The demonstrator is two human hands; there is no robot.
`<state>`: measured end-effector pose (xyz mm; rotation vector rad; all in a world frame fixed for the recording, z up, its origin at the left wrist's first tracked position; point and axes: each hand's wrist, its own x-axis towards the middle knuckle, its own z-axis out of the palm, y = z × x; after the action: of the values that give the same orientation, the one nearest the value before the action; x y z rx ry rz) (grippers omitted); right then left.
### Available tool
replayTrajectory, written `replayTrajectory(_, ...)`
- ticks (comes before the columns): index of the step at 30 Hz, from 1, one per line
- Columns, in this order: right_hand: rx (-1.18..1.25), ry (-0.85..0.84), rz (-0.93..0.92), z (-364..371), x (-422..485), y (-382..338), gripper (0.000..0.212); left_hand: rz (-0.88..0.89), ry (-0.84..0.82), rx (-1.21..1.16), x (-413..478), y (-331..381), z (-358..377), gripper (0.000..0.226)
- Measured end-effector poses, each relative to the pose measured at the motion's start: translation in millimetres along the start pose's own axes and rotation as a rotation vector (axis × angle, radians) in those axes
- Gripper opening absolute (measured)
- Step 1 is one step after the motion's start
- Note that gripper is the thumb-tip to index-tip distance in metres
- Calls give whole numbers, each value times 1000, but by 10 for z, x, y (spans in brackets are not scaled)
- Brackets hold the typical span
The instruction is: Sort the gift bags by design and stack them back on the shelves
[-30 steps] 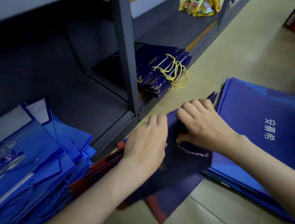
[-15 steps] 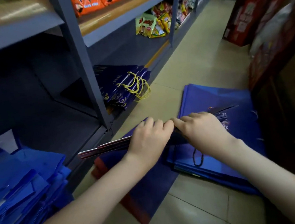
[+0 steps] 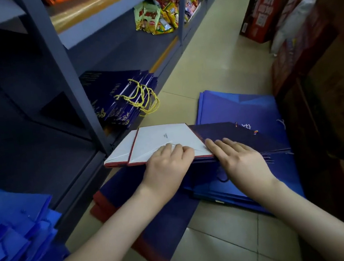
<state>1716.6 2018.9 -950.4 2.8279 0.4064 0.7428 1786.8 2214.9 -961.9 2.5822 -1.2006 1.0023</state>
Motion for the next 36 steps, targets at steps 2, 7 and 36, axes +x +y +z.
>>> replayTrajectory(2,0,-66,44,-87,81,55,66,1,62,-19,134,-43,-45,25)
replayTrajectory(7,124,-38,253,-288,272,255,20,-46,231,40,541,10,-213,28)
replayTrajectory(36,1510,-304,1497,35,39,371,29,138,123,-67,-365,332,616,28)
